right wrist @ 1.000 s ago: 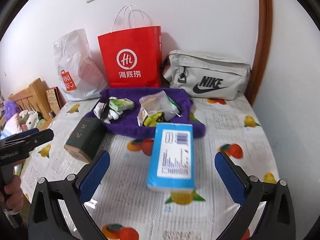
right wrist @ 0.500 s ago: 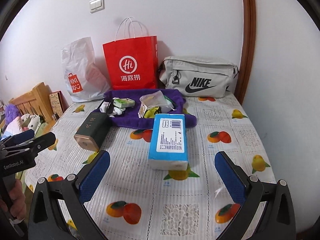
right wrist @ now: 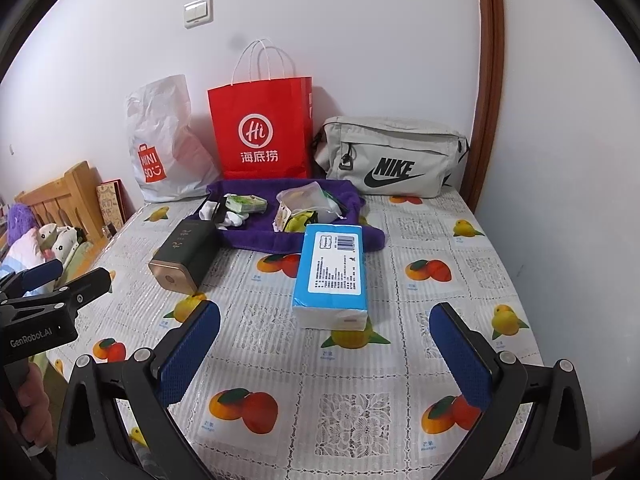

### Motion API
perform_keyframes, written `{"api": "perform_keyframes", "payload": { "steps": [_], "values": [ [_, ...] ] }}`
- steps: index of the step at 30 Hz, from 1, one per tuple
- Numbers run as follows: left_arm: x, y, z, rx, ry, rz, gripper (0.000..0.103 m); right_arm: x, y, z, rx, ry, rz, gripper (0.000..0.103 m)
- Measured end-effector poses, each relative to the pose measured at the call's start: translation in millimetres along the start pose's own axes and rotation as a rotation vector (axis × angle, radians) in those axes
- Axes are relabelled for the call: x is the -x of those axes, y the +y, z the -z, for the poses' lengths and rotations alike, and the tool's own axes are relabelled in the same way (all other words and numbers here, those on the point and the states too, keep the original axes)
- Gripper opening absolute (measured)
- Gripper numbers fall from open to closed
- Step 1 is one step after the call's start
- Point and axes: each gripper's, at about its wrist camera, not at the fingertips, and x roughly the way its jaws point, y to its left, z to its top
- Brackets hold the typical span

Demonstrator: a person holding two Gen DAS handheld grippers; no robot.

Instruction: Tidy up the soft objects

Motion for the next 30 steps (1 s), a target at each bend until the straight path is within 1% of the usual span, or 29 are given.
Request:
{"api": "perform_keyframes", "payload": {
  "steps": [5,19,30],
  "values": [
    [1.4,0.0,0.7,-0.003,0.000,-0.002,0.101,2.7,1.9,1.9,0.004,-0.001,-0.013,0.103],
    [5.8,-2.9,2.9,-0.018,-0.004,0.005,0.101,7.3,2.1,3.9,0.009,-0.006,-0.017,0.103],
    [7.1,-4.3,2.0,-0.024,-0.004,-0.004,0.101,7.1,2.9,5.4,0.016,-0.003,-0.019,0.103]
  ]
}}
